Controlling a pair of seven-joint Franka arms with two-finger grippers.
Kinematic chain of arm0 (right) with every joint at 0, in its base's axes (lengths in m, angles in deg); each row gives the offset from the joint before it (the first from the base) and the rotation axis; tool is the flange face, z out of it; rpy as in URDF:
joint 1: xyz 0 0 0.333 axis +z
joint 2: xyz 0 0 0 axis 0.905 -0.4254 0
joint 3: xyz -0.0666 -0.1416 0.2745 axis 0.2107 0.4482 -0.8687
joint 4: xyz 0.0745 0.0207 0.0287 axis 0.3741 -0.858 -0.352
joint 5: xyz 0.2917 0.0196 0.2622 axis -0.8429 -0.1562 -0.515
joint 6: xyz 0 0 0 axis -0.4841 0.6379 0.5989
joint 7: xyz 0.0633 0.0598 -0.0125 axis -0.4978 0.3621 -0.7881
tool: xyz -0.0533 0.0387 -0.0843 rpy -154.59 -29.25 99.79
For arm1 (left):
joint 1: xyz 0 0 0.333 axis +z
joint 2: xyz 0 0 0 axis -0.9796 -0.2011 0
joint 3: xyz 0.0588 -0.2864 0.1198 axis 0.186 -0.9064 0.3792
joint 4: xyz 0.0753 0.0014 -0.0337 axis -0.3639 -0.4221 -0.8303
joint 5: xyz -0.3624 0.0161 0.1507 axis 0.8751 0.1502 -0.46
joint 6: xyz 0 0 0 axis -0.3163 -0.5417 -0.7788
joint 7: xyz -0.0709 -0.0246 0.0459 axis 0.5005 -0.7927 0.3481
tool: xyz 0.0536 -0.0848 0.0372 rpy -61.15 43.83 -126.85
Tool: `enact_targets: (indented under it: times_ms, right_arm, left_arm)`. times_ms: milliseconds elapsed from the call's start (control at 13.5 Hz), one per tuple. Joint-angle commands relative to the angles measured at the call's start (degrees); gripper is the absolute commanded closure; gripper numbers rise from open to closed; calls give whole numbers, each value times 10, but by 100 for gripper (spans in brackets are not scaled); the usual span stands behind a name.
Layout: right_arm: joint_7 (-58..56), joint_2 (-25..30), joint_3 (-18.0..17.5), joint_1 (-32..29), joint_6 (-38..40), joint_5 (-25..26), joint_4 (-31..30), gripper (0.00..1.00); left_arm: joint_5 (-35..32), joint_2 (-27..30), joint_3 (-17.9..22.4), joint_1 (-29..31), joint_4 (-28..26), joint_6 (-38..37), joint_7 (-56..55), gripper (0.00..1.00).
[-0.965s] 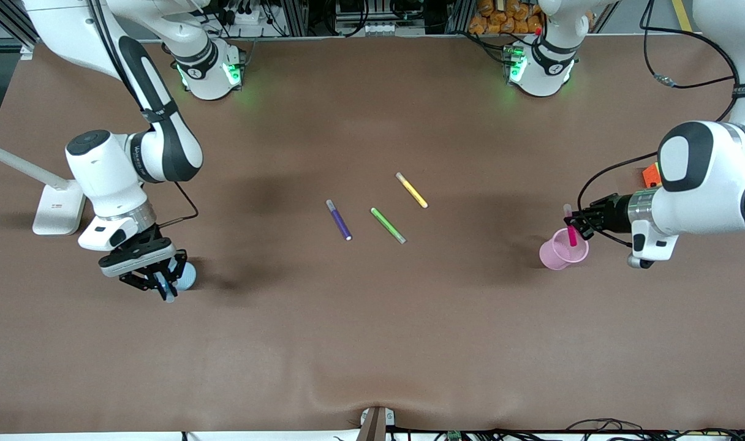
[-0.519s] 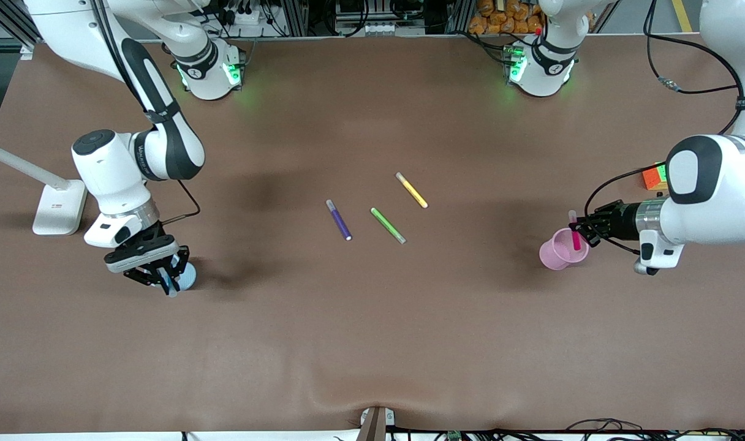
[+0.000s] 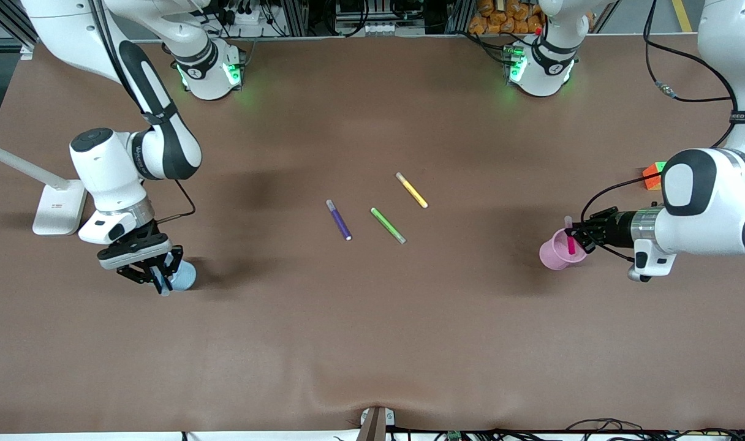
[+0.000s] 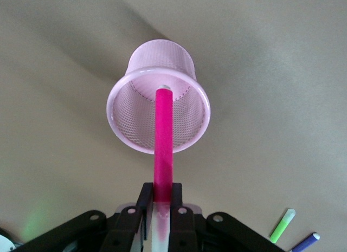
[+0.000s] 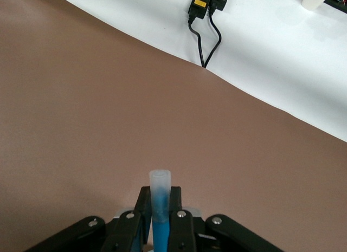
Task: Place pink and blue markers in matching cups
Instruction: 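Lower the markers into the cups and open both grippers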
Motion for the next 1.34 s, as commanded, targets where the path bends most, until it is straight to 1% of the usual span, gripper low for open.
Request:
enact_targets:
  times_ms: [0,74,148,223,519,668,742,816,890,1187,1261]
  right_arm:
    - [-4,2,-5,-13,-19,-5,-16,100]
    - [-4,-2,-5,-14,-19,-5,-16,100]
    - [-4,-6,-5,-14,-19,-5,-16,100]
    - [-4,-11,-5,-16,-19,-5,-16,100]
    - [-4,-23,-5,-18,-19,-5,-16,100]
    - [-4,-25,-5,-18,-18,-5,-16,99]
    - [-4,-24,-5,-18,-18,-5,-20,65]
    - [-3,-24,-5,-18,-18,-5,-21,5]
    - [-3,-23,-5,-18,-18,-5,-21,0]
    - [1,-21,-5,-18,-17,-5,-19,0]
    - [2,-17,-5,-18,-14,-6,-18,0]
  left_arm:
    - [11,-12,-2,2,18,-8,11,90]
    - [11,-13,-2,2,22,-8,10,50]
    - [11,-13,-2,2,25,-8,8,5]
    - [11,-12,-2,3,29,-8,8,0]
    - [5,-1,-3,4,52,-25,10,0]
    - [1,9,-3,3,81,-53,11,0]
    - [0,10,-4,4,100,-67,20,0]
    - [0,17,-2,5,112,-83,42,0]
    - [-3,30,-1,5,116,-88,58,0]
    - [-47,62,-1,6,130,-92,104,0]
    - [-55,70,-1,15,130,-94,122,0]
